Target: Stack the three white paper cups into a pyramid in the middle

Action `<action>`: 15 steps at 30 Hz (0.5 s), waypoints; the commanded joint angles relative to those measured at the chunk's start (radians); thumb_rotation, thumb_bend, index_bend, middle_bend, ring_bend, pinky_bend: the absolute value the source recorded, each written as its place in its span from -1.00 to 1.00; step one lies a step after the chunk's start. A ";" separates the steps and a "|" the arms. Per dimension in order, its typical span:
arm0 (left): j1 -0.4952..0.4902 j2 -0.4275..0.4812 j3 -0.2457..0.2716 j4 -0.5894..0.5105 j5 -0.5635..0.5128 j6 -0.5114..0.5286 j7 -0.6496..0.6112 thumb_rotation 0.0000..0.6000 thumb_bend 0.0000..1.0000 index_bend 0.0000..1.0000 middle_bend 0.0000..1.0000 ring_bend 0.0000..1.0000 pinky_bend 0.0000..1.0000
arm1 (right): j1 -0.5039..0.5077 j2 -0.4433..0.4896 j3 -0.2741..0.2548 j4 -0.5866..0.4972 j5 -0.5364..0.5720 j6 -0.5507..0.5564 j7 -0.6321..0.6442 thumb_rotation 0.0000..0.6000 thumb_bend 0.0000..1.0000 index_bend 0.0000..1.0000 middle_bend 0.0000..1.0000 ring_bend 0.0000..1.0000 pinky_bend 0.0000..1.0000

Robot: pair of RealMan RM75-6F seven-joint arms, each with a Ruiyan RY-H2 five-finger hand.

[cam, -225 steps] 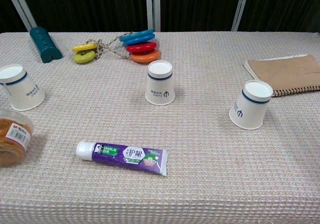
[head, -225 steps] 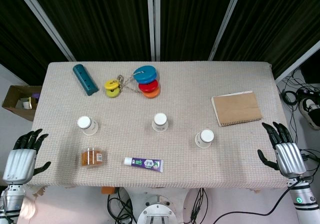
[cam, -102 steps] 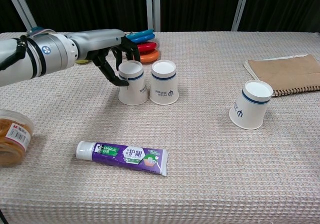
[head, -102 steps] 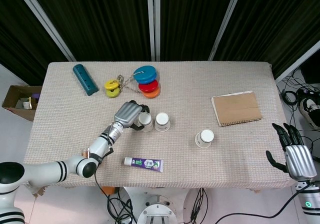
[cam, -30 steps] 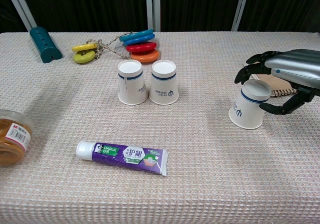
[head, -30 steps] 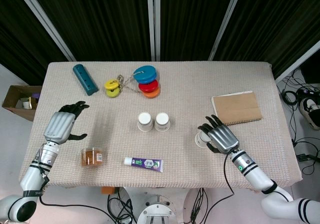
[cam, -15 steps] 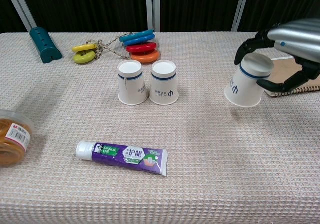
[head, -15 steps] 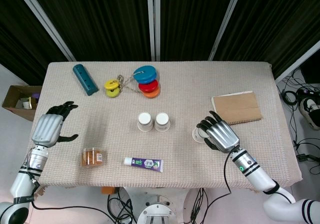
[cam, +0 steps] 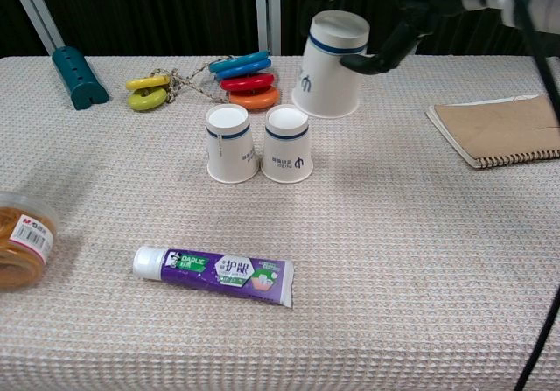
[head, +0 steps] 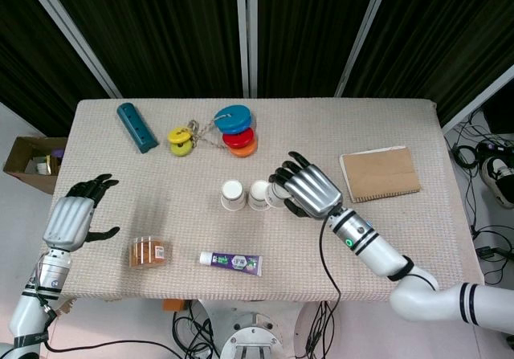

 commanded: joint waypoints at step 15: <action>0.046 -0.006 -0.005 0.062 -0.006 -0.026 -0.082 1.00 -0.81 -0.64 -0.75 -0.62 -0.58 | 0.297 -0.205 0.011 0.192 0.379 -0.036 -0.144 1.00 -0.09 -0.01 -0.18 -0.60 -0.69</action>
